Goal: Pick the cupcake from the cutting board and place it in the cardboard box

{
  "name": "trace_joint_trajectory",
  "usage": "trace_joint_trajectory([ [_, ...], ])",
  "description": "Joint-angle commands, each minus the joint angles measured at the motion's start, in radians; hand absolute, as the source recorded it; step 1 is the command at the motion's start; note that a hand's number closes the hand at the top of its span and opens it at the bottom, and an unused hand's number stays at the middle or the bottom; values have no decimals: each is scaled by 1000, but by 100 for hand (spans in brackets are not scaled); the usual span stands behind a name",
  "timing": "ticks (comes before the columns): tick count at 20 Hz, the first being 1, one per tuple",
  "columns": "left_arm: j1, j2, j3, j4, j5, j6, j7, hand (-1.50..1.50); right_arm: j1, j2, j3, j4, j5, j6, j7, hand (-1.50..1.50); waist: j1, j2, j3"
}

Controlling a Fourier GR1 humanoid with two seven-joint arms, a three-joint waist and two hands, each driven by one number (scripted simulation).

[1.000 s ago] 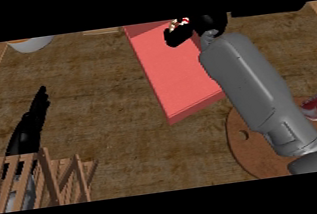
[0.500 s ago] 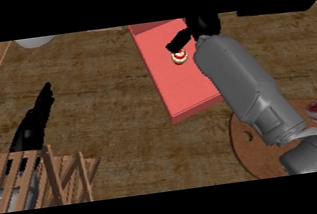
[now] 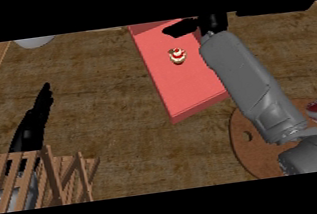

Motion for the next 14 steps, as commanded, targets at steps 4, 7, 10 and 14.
trace_joint_trajectory([
  [4,47,-31,4,43,-6,25,-45,0,43,-8,-180,-80,-213,-56,-222,-150,-26,-6,-14],
  [7,65,-35,-13,-40,-11,40,26,0,52,-95,-229,-94,-261,-27,-265,-150,-33,-13,-14],
  [10,119,-33,-7,-26,-12,40,-20,0,113,-144,-248,-136,-282,-33,-256,-150,-55,-23,-15],
  [14,126,-18,13,8,-6,34,-57,0,204,-269,-304,-173,-357,93,-294,-150,-68,-23,-15],
])
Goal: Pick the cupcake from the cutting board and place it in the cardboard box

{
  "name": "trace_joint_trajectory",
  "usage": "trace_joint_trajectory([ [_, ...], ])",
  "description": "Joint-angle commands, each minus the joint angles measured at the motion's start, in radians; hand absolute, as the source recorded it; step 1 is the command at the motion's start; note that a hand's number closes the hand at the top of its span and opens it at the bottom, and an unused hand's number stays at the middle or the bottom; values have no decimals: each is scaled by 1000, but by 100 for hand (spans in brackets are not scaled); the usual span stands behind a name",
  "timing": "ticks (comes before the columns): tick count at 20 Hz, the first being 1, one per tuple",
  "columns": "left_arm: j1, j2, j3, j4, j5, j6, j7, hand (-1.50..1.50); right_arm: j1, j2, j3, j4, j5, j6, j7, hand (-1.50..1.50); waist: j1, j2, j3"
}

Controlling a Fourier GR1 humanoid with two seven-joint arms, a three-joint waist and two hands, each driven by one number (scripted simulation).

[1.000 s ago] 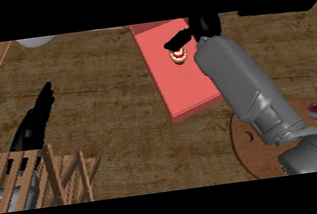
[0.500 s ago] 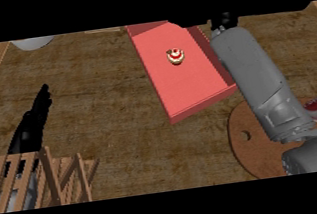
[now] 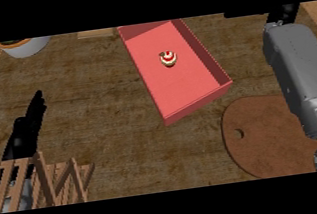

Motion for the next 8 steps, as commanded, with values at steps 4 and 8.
trace_joint_trajectory([
  [4,45,-20,3,-13,10,-1,10,0,176,-162,-65,-97,-121,207,-67,-150,-22,-5,-14],
  [8,77,-39,-17,-36,-19,23,-11,0,267,-220,-49,-156,-154,337,-74,-150,-20,-6,-14],
])
